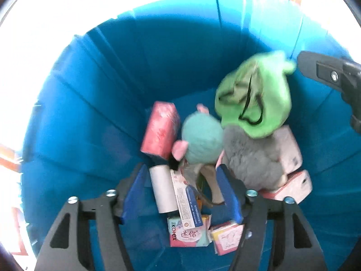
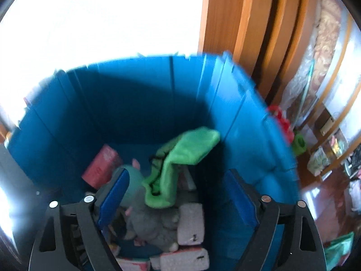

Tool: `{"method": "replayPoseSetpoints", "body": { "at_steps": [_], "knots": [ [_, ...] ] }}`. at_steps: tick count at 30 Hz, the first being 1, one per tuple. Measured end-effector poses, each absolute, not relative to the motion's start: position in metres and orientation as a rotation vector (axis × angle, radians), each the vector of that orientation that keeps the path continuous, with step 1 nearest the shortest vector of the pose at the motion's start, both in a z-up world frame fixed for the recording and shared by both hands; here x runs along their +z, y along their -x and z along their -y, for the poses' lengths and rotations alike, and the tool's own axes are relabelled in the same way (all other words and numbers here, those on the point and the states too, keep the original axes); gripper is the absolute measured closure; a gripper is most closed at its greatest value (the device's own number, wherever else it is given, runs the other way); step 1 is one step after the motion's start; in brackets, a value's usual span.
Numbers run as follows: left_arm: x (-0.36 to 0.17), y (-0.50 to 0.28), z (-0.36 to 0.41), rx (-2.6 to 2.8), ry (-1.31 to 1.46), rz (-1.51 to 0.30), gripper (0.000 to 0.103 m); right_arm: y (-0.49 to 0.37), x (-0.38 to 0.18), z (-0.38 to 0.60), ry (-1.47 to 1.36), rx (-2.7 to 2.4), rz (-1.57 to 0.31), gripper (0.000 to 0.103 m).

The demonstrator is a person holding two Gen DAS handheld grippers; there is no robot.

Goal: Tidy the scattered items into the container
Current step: 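Withdraw both grippers from the bin back toward the bed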

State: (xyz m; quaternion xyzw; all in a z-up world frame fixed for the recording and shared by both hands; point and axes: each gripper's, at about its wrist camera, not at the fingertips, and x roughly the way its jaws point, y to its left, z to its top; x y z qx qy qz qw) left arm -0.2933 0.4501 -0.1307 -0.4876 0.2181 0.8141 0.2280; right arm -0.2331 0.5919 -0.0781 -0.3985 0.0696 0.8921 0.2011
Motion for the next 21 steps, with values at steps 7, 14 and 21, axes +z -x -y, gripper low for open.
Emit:
{"method": "replayPoseSetpoints", "body": {
  "at_steps": [7, 14, 21],
  "knots": [
    [-0.023, 0.28, -0.387, 2.348, 1.09, -0.433, 0.034, 0.183, -0.006, -0.536, 0.795, 2.655, -0.149, 0.0],
    [0.054, 0.257, -0.263, 2.586, 0.807, -0.301, 0.014, 0.133, 0.052, -0.453, 0.574, 2.825, -0.221, 0.0],
    [0.04, 0.259, -0.125, 2.738, 0.763, -0.236, 0.014, 0.128, 0.059, -0.327, 0.503, 2.947, -0.198, 0.0]
  ]
}}
